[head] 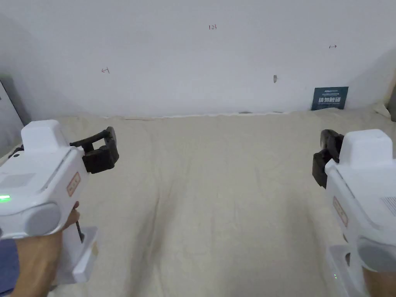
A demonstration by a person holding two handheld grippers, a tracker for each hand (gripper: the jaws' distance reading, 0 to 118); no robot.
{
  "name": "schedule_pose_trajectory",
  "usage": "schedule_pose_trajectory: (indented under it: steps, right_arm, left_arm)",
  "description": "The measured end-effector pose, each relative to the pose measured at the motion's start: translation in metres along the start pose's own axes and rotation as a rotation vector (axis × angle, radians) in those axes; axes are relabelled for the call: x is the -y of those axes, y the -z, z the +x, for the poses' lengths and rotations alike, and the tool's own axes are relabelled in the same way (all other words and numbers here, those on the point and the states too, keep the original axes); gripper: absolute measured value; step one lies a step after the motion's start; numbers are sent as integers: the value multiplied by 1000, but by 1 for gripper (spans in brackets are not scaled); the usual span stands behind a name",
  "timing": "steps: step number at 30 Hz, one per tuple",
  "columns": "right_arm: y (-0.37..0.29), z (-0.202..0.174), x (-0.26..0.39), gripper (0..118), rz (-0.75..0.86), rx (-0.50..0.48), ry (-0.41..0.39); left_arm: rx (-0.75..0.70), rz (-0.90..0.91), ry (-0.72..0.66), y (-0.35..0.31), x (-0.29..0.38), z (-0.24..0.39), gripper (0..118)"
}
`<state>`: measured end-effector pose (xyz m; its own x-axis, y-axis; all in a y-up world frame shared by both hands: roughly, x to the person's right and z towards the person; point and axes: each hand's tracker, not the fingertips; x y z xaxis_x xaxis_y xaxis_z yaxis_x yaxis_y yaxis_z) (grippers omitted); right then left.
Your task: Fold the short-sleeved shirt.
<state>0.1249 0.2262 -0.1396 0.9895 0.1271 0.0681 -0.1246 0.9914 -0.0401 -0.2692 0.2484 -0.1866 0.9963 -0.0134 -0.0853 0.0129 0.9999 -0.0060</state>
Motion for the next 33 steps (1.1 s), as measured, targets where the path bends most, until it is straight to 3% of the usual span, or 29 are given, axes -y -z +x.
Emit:
schedule_pose_trajectory:
  steps: [4, 7, 9, 10, 11, 12, 33]
  right_arm:
    - [-13, 15, -5, 2, 32, 39, -16]
    - [-21, 24, -5, 2, 49, 61, -23]
    - [-25, 28, -6, 2, 55, 72, -24]
    - [-26, 30, -6, 2, 57, 76, -26]
    - [-27, 30, -6, 2, 59, 81, -27]
    - [-28, 31, -6, 2, 62, 83, -26]
    - [-31, 29, -3, 2, 52, 80, -12]
  left_arm:
    - [12, 70, 25, -8, 8, 38, 110]
    - [36, 87, 32, -14, 18, 58, 96]
    - [51, 92, 36, -18, 24, 70, 75]
    - [58, 92, 38, -19, 26, 74, 56]
    - [73, 89, 39, -19, 28, 77, 22]
    - [79, 89, 39, -19, 31, 80, 1]
    - [117, 59, 61, -22, 35, 85, 0]
